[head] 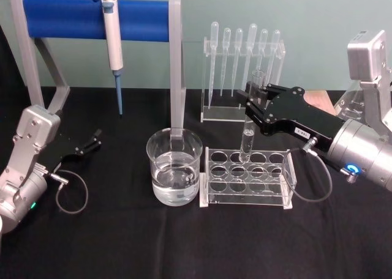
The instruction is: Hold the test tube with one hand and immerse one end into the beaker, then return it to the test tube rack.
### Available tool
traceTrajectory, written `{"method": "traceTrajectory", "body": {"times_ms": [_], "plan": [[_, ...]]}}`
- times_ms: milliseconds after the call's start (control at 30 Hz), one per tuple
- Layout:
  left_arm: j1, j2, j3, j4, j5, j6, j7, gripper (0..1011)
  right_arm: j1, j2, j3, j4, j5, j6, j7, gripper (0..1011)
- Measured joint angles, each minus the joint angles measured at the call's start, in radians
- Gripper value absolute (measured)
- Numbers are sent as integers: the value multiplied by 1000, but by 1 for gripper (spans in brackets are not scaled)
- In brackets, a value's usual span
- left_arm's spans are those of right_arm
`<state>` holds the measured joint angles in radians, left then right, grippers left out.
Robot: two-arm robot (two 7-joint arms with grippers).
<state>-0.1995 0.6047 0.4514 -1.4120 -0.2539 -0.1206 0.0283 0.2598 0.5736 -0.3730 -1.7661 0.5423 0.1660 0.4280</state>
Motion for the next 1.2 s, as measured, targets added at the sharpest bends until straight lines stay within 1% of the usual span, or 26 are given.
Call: {"method": "traceTrajectory", "body": {"times_ms": [100, 233, 333, 367, 467, 567, 633, 667, 767, 800, 900, 933, 1000, 1100, 1200], "plan": [[0, 0, 0, 0, 0, 0, 0, 1000, 1, 0, 0, 0, 0, 0, 0, 225], [0, 0, 0, 0, 0, 0, 0, 1000, 16, -1, -6, -11, 1, 11, 1, 225], [0, 0, 0, 0, 0, 0, 0, 1000, 40, -9, -18, -16, 2, 20, 6, 225], [0, 0, 0, 0, 0, 0, 0, 1000, 57, -17, -26, -16, 3, 23, 10, 225], [0, 0, 0, 0, 0, 0, 0, 1000, 84, -34, -39, -12, 7, 24, 17, 226], [0, 0, 0, 0, 0, 0, 0, 1000, 135, -70, -69, 15, 12, 25, 30, 225], [0, 0, 0, 0, 0, 0, 0, 1000, 155, -83, -85, 28, 12, 24, 35, 226], [0, 0, 0, 0, 0, 0, 0, 1000, 175, -98, -102, 45, 10, 23, 40, 225], [0, 0, 0, 0, 0, 0, 0, 1000, 199, -115, -125, 68, 3, 18, 48, 225], [0, 0, 0, 0, 0, 0, 0, 1000, 214, -128, -140, 91, -2, 13, 54, 226], [0, 0, 0, 0, 0, 0, 0, 1000, 233, -146, -163, 129, -11, 1, 66, 225], [0, 0, 0, 0, 0, 0, 0, 1000, 242, -158, -176, 153, -16, -8, 73, 225], [0, 0, 0, 0, 0, 0, 0, 1000, 249, -172, -190, 184, -24, -24, 80, 225], [0, 0, 0, 0, 0, 0, 0, 1000, 250, -184, -203, 213, -32, -47, 87, 225], [0, 0, 0, 0, 0, 0, 0, 1000, 243, -200, -217, 254, -47, -84, 98, 225]]}}
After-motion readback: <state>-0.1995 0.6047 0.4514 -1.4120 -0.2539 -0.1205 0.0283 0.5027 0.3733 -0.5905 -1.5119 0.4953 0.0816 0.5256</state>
